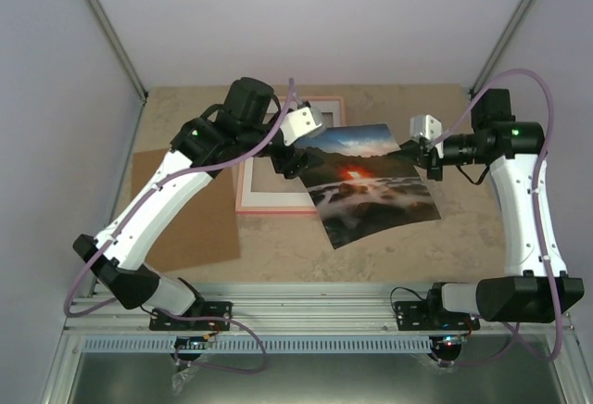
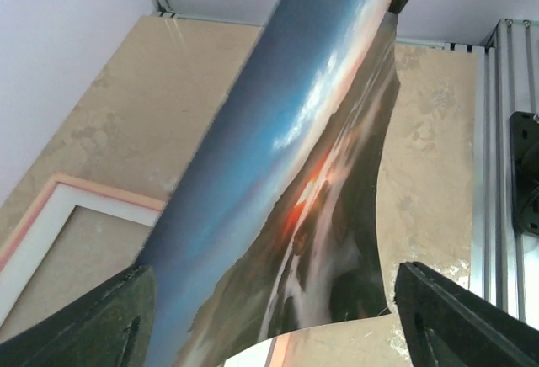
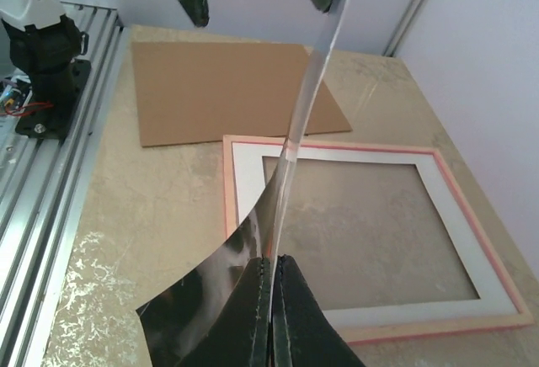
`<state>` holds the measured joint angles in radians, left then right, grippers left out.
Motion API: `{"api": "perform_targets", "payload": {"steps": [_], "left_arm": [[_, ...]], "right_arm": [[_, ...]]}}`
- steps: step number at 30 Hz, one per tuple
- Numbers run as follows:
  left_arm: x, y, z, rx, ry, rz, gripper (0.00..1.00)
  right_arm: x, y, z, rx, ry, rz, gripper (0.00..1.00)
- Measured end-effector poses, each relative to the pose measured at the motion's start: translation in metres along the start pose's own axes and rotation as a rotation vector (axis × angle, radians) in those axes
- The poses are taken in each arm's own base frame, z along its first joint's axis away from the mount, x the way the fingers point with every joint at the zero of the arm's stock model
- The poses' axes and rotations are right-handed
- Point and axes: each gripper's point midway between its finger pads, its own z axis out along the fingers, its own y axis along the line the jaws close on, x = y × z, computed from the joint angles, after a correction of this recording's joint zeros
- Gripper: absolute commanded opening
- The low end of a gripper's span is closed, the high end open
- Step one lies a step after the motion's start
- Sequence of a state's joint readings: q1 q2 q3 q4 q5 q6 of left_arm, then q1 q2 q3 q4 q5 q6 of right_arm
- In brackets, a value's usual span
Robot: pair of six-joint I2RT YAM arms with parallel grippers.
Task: Put the photo into the frame
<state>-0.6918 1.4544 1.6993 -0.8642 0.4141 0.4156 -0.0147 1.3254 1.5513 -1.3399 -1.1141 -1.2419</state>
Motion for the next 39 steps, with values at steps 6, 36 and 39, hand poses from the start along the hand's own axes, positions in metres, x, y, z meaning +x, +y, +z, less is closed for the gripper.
{"api": "perform_targets", "payload": {"steps": [6, 36, 39], "left_arm": [[-0.022, 0.005, -0.030, -0.061, -0.009, 0.081, 0.80], [0.006, 0.143, -0.041, -0.466, 0.164, 0.063, 0.00], [-0.013, 0.237, -0.061, -0.715, 0.123, 0.065, 0.00]], "right_arm": [[-0.003, 0.004, 0.001, -0.007, -0.007, -0.003, 0.01], [0.039, -0.028, 0.027, 0.150, -0.047, 0.285, 0.98], [0.046, -0.048, 0.013, 0.253, -0.065, 0.347, 0.98]]}}
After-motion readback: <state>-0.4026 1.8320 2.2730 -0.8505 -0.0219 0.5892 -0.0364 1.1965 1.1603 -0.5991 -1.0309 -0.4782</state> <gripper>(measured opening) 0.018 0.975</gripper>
